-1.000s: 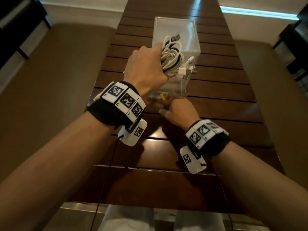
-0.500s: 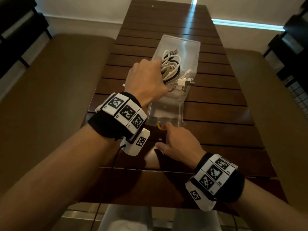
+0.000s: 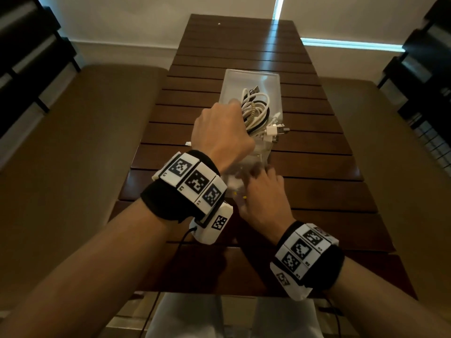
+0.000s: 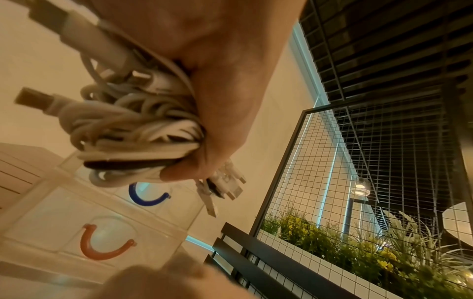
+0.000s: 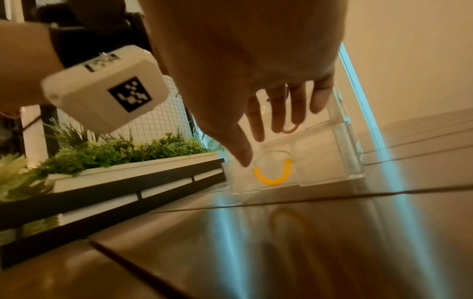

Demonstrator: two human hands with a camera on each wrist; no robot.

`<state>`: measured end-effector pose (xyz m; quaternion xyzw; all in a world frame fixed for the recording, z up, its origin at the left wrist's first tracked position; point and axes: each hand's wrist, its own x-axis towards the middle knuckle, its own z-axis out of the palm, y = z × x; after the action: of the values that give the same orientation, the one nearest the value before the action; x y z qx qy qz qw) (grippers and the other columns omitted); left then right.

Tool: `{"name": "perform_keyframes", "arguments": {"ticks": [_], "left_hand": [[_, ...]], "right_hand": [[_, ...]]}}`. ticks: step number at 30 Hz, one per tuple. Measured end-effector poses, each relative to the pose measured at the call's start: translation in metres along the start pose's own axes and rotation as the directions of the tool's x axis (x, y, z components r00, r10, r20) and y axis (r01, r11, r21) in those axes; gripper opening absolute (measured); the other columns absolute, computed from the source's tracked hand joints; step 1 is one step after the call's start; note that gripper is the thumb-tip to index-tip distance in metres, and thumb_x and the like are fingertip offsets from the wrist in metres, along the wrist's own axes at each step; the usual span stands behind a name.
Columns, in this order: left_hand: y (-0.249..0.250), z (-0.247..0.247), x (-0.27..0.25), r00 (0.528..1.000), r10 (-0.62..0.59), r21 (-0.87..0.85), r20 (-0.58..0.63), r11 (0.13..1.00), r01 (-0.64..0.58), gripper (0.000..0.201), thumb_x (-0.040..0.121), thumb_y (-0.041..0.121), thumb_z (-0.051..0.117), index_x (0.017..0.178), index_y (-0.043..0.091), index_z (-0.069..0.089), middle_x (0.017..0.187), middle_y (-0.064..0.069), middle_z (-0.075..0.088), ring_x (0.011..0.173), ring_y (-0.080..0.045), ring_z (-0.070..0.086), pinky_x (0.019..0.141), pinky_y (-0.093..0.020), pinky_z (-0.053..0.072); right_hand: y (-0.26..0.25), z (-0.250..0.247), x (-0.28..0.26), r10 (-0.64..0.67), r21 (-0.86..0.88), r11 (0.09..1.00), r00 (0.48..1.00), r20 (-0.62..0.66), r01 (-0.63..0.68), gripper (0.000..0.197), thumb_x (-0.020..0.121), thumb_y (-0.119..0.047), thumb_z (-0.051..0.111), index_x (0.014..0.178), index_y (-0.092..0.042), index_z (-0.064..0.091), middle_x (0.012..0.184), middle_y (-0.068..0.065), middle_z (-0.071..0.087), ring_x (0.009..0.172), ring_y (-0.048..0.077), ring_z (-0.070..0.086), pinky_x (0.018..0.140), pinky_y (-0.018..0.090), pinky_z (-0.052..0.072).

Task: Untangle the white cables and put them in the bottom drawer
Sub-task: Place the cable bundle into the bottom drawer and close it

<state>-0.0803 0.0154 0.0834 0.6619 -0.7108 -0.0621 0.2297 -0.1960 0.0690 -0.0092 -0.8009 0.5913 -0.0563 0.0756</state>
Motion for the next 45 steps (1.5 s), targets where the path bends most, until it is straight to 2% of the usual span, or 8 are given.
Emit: {"name": "perform_keyframes", "arguments": {"ticks": [5, 13, 17, 23, 29, 33, 39, 45], "left_hand": [[0.001, -0.001, 0.004, 1.000, 0.000, 0.039, 0.013, 0.999, -0.001, 0.033, 0.074, 0.029, 0.075, 0.098, 0.016, 0.058, 0.079, 0.002, 0.052, 0.074, -0.020, 0.052, 0.064, -0.031, 0.040], [0.002, 0.002, -0.002, 1.000, -0.009, 0.024, 0.021, 1.000, 0.009, 0.033, 0.073, 0.028, 0.074, 0.099, 0.015, 0.057, 0.081, 0.001, 0.054, 0.077, -0.023, 0.054, 0.065, -0.032, 0.043], [0.001, -0.004, -0.011, 1.000, -0.020, -0.044, -0.010, 0.999, 0.020, 0.043, 0.071, 0.039, 0.077, 0.105, 0.021, 0.059, 0.092, 0.002, 0.069, 0.088, -0.023, 0.066, 0.071, -0.027, 0.044], [-0.015, -0.018, -0.050, 0.990, -0.076, -0.142, 0.118, 0.986, 0.093, 0.036, 0.071, 0.037, 0.080, 0.098, 0.023, 0.060, 0.080, 0.012, 0.060, 0.069, -0.004, 0.057, 0.061, -0.009, 0.038], [-0.031, 0.023, -0.065, 0.781, -0.360, -0.296, 0.511, 0.779, 0.553, 0.046, 0.045, 0.037, 0.077, 0.087, 0.018, 0.072, 0.082, 0.000, 0.073, 0.077, -0.019, 0.070, 0.074, -0.038, 0.060], [-0.024, 0.035, -0.056, 0.724, -0.398, -0.415, 0.564, 0.621, 0.665, 0.034, 0.055, 0.033, 0.075, 0.083, 0.014, 0.072, 0.084, -0.007, 0.074, 0.080, -0.024, 0.072, 0.080, -0.044, 0.060], [-0.015, 0.050, -0.045, 0.630, -0.406, -0.495, 0.662, 0.395, 0.774, 0.033, 0.074, 0.031, 0.073, 0.099, 0.009, 0.068, 0.096, -0.013, 0.072, 0.086, -0.029, 0.071, 0.082, -0.046, 0.059], [-0.011, 0.090, -0.044, 0.624, -0.480, -0.404, 0.617, 0.488, 0.774, 0.055, 0.078, 0.045, 0.062, 0.117, 0.008, 0.058, 0.111, -0.015, 0.068, 0.098, -0.033, 0.066, 0.089, -0.043, 0.055]], "right_hand": [[0.019, 0.008, 0.014, 0.003, 0.109, 0.994, 0.978, 0.206, -0.026, 0.028, 0.091, -0.042, 0.062, 0.113, -0.025, 0.065, 0.159, 0.010, 0.022, 0.148, 0.032, 0.015, 0.119, 0.050, 0.020], [0.019, 0.006, 0.001, -0.080, 0.174, 0.984, 0.970, 0.230, 0.040, 0.015, 0.093, -0.035, 0.062, 0.096, -0.026, 0.074, 0.156, 0.011, 0.035, 0.147, 0.025, 0.023, 0.121, 0.034, 0.015], [0.015, -0.006, -0.009, -0.102, 0.257, 0.965, 0.972, 0.210, 0.046, 0.023, 0.090, -0.043, 0.063, 0.100, -0.025, 0.074, 0.119, -0.003, 0.068, 0.110, 0.014, 0.061, 0.093, 0.031, 0.049], [0.024, -0.012, -0.021, -0.129, 0.262, 0.962, 0.969, 0.209, 0.072, 0.023, 0.089, -0.049, 0.062, 0.082, -0.029, 0.071, 0.085, -0.013, 0.064, 0.076, 0.004, 0.059, 0.069, 0.024, 0.044], [0.023, -0.025, -0.032, 0.152, 0.551, 0.833, 0.979, -0.132, -0.055, 0.019, 0.100, -0.037, 0.049, 0.103, -0.031, 0.067, 0.085, -0.018, 0.064, 0.076, -0.006, 0.057, 0.062, 0.013, 0.038], [0.004, -0.025, -0.028, 0.178, 0.659, 0.746, 0.983, -0.051, -0.101, 0.024, 0.102, -0.041, 0.041, 0.115, -0.027, 0.056, 0.094, -0.011, 0.067, 0.084, 0.003, 0.063, 0.059, 0.009, 0.041], [-0.003, -0.012, -0.010, 0.217, 0.756, 0.638, 0.976, 0.004, -0.145, 0.042, 0.104, -0.046, 0.030, 0.127, -0.016, 0.049, 0.121, 0.003, 0.062, 0.114, 0.022, 0.058, 0.095, 0.037, 0.046], [0.003, 0.009, -0.010, 0.155, 0.752, 0.649, 0.988, 0.022, -0.119, 0.081, 0.094, -0.072, 0.017, 0.156, -0.020, 0.009, 0.164, 0.001, 0.013, 0.150, 0.016, 0.014, 0.121, 0.047, 0.019]]}}
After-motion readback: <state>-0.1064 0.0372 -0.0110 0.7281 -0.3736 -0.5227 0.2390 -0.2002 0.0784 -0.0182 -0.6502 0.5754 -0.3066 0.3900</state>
